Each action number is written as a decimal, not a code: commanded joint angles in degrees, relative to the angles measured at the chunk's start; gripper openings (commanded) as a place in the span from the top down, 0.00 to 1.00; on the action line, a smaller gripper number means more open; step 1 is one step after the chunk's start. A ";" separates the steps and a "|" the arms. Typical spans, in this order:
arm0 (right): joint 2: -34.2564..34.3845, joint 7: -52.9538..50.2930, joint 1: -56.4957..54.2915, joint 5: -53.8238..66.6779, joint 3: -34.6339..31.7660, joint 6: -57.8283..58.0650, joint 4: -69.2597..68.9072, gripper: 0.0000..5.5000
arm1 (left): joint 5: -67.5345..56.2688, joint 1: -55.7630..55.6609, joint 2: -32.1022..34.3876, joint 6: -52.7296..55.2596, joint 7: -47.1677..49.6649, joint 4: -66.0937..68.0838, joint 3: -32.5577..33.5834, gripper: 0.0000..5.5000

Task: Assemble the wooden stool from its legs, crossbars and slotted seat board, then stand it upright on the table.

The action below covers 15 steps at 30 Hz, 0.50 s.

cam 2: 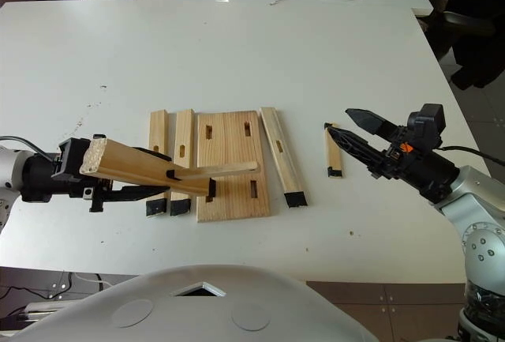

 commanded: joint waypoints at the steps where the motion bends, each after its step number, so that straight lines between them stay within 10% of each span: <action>1: 0.74 -0.92 1.11 -0.35 -0.40 -0.69 -1.36 0.42 | -1.05 -0.75 1.63 2.55 0.24 -1.06 0.79 0.63; 15: 1.62 -1.78 2.27 -0.63 0.11 -1.42 -2.20 0.42 | -0.12 0.45 1.53 3.15 -0.56 -0.49 1.80 0.63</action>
